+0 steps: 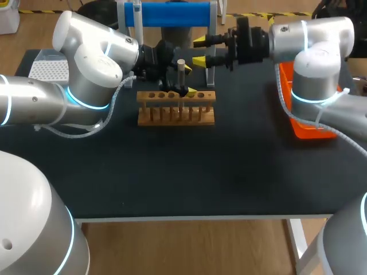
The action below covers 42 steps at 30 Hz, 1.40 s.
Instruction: Invert the test tube, pick up the pipette, mount the tip to pipette, aspirate from beaker and dispense into the tube, eject the tip, return the pipette, and cap with the stopper.
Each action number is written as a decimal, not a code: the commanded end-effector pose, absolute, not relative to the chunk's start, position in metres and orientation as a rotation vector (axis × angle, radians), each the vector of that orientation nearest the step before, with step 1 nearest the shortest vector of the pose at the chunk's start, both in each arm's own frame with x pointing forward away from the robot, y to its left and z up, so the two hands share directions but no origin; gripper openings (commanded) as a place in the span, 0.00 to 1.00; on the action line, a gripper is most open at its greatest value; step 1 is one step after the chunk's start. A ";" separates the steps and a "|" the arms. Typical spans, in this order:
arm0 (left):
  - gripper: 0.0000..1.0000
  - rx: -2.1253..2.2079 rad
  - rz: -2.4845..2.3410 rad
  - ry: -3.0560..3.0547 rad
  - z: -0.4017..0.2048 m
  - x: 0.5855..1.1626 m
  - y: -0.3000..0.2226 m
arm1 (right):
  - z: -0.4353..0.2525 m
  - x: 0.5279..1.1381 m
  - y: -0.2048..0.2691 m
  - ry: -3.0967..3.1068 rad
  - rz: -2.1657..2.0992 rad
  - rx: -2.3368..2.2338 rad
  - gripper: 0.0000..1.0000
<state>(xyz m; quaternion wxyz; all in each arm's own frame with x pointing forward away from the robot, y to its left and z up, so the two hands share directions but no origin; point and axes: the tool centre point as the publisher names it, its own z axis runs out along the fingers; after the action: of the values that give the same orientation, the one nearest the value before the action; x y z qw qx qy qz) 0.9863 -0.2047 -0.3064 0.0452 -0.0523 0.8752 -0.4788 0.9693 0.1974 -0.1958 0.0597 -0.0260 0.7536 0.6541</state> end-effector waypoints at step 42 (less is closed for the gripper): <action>1.00 -0.160 -1.463 2.672 -0.307 0.986 -0.205 | -0.212 0.971 0.231 2.321 2.188 -0.094 0.00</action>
<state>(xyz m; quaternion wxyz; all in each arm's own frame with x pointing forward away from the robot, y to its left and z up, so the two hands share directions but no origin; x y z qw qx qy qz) 0.9862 -0.2047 -0.3064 0.0452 -0.0523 0.8752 -0.4788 0.9655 0.2302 -0.2090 -0.0200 -0.0256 0.7283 0.6845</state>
